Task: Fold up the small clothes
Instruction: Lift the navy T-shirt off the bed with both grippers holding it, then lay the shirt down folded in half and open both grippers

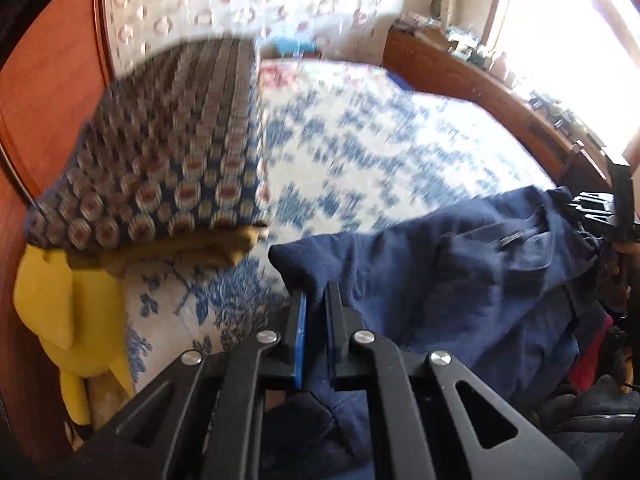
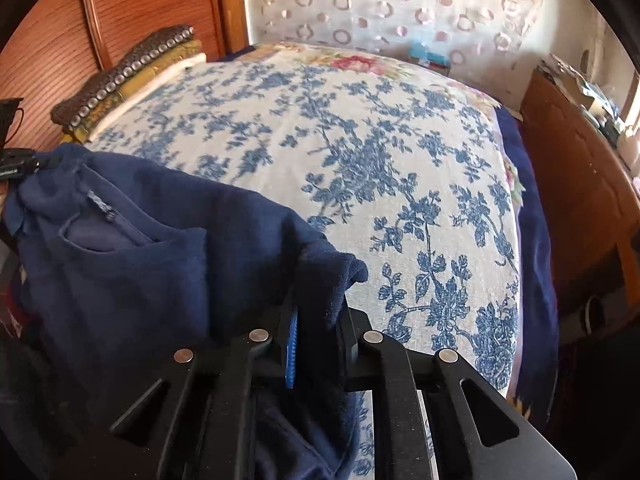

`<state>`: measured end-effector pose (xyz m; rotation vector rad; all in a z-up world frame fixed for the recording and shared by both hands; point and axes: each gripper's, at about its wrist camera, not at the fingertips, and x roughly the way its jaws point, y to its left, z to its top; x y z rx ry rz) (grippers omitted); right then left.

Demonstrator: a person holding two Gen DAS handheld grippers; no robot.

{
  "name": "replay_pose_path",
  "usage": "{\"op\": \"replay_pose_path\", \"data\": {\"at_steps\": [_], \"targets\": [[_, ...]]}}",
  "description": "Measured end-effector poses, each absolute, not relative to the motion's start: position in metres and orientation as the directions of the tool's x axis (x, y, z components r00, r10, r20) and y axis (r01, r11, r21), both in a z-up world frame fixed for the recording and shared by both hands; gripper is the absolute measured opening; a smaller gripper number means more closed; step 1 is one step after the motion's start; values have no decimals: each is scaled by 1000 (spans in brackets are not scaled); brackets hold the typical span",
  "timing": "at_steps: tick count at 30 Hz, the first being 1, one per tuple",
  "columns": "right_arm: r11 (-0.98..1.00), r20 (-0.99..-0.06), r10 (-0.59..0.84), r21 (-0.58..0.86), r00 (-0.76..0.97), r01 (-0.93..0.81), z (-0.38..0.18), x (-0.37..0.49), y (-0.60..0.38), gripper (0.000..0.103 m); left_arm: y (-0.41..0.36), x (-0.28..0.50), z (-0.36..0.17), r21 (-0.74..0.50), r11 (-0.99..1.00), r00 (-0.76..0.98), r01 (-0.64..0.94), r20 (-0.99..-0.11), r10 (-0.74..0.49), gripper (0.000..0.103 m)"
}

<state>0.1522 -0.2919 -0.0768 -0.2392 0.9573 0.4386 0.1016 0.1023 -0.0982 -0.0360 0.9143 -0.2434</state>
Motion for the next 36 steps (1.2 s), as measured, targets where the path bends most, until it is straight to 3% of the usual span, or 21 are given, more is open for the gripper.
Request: {"op": "replay_pose_path", "data": {"at_steps": [10, 15, 28, 36], "targets": [[896, -696, 323, 6, 641, -445, -1, 115, -297, 7, 93, 65, -15, -111, 962, 729, 251, -631, -263, 4], [908, -567, 326, -36, 757, -418, 55, 85, -297, 7, 97, 43, 28, -123, 949, 781, 289, -544, -308, 4], [900, -336, 361, -116, 870, -419, 193, 21, -310, 6, 109, -4, 139, -96, 945, 912, 312, -249, -326, 4], [910, -226, 314, -206, 922, -360, 262, 28, -310, 6, 127, 26, 186, -69, 963, 946, 260, -183, -269, 4]]}}
